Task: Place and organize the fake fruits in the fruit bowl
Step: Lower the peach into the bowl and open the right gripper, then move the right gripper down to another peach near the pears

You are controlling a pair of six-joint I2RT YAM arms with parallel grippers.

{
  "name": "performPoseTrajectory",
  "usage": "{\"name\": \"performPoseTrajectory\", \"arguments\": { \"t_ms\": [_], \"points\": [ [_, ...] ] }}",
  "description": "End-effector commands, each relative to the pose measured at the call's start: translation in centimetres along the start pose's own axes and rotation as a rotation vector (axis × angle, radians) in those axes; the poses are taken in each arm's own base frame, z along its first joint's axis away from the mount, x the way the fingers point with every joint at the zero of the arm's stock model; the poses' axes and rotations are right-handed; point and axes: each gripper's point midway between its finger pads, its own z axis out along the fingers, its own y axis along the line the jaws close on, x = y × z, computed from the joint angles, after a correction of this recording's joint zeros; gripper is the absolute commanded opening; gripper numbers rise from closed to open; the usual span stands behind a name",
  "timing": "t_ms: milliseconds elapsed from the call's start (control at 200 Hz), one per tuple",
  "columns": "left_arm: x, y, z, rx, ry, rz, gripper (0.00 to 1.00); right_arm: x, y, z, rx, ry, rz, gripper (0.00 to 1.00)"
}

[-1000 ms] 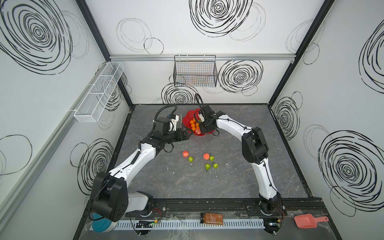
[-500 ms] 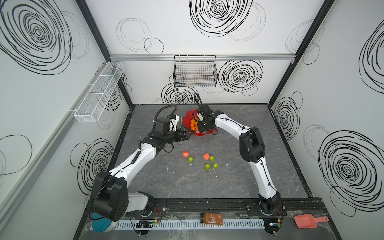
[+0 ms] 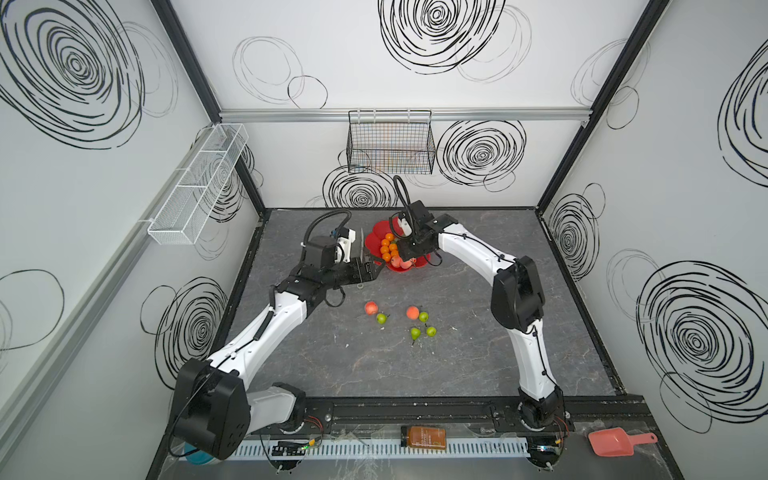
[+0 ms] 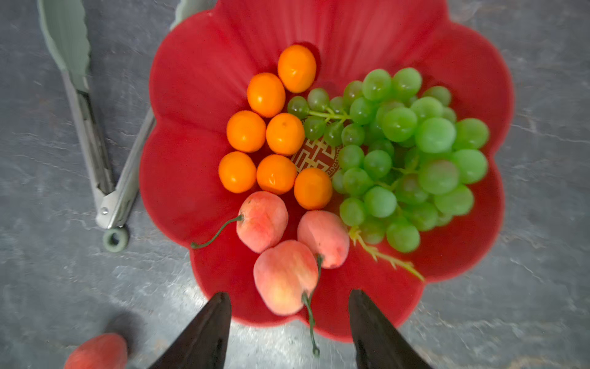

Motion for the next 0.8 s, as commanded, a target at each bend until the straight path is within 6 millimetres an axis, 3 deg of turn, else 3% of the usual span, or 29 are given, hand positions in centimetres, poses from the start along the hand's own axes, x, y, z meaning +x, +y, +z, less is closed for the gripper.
{"name": "performPoseTrajectory", "arguments": {
  "t_ms": [0, 230, 465, 620, 790],
  "points": [
    [1.1, -0.4, -0.8, -0.001, -0.005, 0.003, 0.96, -0.3, 0.3, -3.5, -0.027, -0.065, 0.034, 0.63],
    [4.9, -1.1, -1.7, 0.001, 0.017, 0.001, 0.96, 5.2, 1.5, -4.6, -0.079, -0.038, 0.059, 0.63],
    [8.8, -1.0, -2.1, 0.015, 0.04, -0.04, 0.96, 11.8, 3.0, -3.3, -0.115, 0.052, 0.048, 0.62],
    [11.3, -0.7, -1.8, 0.036, 0.072, -0.073, 0.96, 14.3, 4.6, -2.2, -0.136, 0.094, 0.013, 0.62],
    [12.8, -0.4, -1.9, 0.041, 0.091, -0.085, 0.96, 15.7, 5.6, -1.1, -0.127, 0.133, -0.027, 0.61]
  ]
}}
